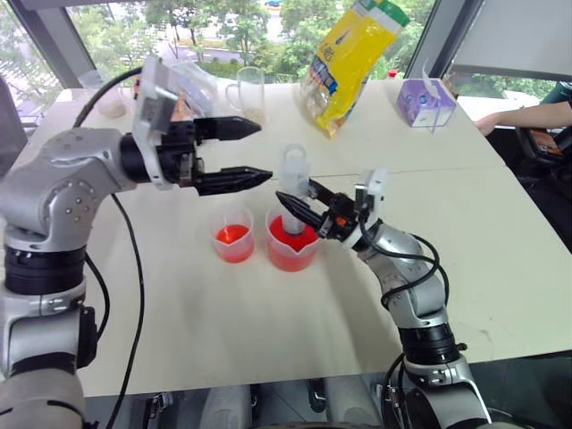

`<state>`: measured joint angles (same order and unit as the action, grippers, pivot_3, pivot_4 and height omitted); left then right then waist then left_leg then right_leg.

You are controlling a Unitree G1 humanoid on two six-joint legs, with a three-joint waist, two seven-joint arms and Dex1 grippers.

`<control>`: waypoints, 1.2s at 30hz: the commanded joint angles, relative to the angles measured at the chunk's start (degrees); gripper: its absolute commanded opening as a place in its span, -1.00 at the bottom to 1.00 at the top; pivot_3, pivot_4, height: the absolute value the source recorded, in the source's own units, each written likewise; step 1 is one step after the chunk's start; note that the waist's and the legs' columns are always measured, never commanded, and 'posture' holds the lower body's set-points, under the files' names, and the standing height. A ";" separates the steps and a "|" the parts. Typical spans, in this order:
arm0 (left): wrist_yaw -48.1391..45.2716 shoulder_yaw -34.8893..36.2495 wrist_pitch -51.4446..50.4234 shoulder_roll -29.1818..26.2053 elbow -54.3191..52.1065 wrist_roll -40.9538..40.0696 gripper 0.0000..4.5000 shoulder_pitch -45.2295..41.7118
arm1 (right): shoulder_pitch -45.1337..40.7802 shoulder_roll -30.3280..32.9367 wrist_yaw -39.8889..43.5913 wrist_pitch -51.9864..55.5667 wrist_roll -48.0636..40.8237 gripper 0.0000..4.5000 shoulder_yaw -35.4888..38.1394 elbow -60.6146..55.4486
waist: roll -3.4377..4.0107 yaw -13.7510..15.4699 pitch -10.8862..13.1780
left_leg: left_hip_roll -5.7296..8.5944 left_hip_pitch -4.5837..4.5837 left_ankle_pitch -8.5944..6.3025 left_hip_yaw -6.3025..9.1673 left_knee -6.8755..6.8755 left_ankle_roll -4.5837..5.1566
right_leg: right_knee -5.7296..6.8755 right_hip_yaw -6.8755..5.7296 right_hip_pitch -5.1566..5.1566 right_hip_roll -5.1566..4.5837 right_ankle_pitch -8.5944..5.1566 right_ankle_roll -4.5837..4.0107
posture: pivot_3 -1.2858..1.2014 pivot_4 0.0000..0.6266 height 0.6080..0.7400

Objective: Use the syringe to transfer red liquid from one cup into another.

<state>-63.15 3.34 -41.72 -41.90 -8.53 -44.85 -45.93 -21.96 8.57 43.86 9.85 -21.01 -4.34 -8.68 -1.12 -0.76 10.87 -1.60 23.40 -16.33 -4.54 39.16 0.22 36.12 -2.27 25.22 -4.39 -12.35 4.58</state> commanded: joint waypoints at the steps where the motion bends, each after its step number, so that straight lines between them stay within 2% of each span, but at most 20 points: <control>1: -0.13 -0.76 1.49 2.32 1.60 1.00 1.00 -3.43 | 0.27 0.74 0.02 -1.76 0.24 -0.39 -0.66 -0.89 | 0.00 0.06 0.00 | 0.01 0.00 0.00 0.00 0.00 -0.01 | 0.00 0.00 0.00 0.00 0.00 0.00 | 0.03 -0.52 1.00; 9: -1.28 -2.80 2.18 5.57 4.24 3.10 1.00 -4.93 | 0.15 1.93 -0.28 -2.29 0.19 -0.39 -1.66 -1.27 | 0.00 -0.10 0.00 | 0.04 -0.02 0.01 0.00 0.00 -0.02 | 0.01 0.00 -0.01 0.04 0.00 0.00 | 0.03 -0.52 1.00; 10: -1.51 -3.15 2.07 5.60 4.19 3.46 0.75 -4.73 | 0.08 1.95 -0.36 -2.24 0.18 -0.39 -1.77 -1.35 | 0.00 -0.10 0.00 | 0.03 -0.02 0.01 0.01 0.00 -0.02 | 0.01 0.00 -0.01 0.05 0.00 0.00 | 0.03 -0.52 1.00; 11: -1.91 -3.60 2.28 5.53 4.06 4.01 0.63 -4.37 | 0.00 1.95 -0.44 -2.15 0.15 -0.39 -1.89 -1.48 | 0.00 -0.09 0.00 | 0.03 -0.02 0.02 0.01 0.00 -0.02 | 0.01 0.00 -0.01 0.05 0.00 0.00 | 0.03 -0.52 1.00; 18: -2.47 -4.88 3.26 6.22 4.73 6.53 -0.97 -3.65 | -0.63 2.02 -0.83 -1.77 -0.12 -0.39 -2.44 -2.16 | -0.01 -0.08 0.00 | 0.02 -0.03 0.02 0.01 0.00 -0.02 | 0.01 0.00 -0.01 0.05 0.00 0.00 | 0.03 -0.52 1.00; 36: -1.14 -0.01 3.26 6.50 6.78 5.40 -0.99 -10.76 | 0.46 4.40 1.90 0.98 -2.11 -0.39 -4.18 -2.28 | -0.01 0.02 -0.01 | 0.02 -0.02 0.02 0.02 0.01 -0.03 | 0.01 0.00 -0.03 0.05 0.00 0.00 | 0.03 -0.52 1.00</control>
<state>-65.80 -1.21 -40.01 -34.81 -1.73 -38.28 -52.67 -22.59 12.17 43.24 9.35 -22.81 -6.29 -9.98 -1.13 -0.75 10.87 -1.57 23.37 -16.31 -4.52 39.18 0.19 36.13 -2.27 25.19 -4.34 -12.35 4.58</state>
